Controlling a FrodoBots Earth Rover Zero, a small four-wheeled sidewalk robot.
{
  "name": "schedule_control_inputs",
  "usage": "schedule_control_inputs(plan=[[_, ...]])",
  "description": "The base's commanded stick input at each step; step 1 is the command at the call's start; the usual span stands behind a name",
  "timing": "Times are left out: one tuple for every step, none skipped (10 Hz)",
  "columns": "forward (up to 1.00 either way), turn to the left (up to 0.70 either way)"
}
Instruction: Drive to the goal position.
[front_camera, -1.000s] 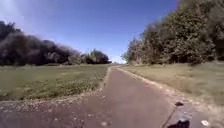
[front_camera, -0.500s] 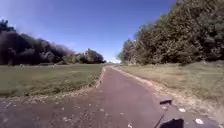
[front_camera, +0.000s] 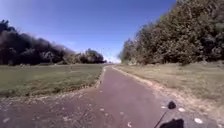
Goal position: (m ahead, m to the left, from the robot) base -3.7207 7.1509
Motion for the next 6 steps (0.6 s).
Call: schedule_control_inputs(plan=[[0.05, 0.00], [0.05, 0.00], [0.05, 0.00], [0.05, 0.00], [0.05, 0.00], [0.05, 0.00]])
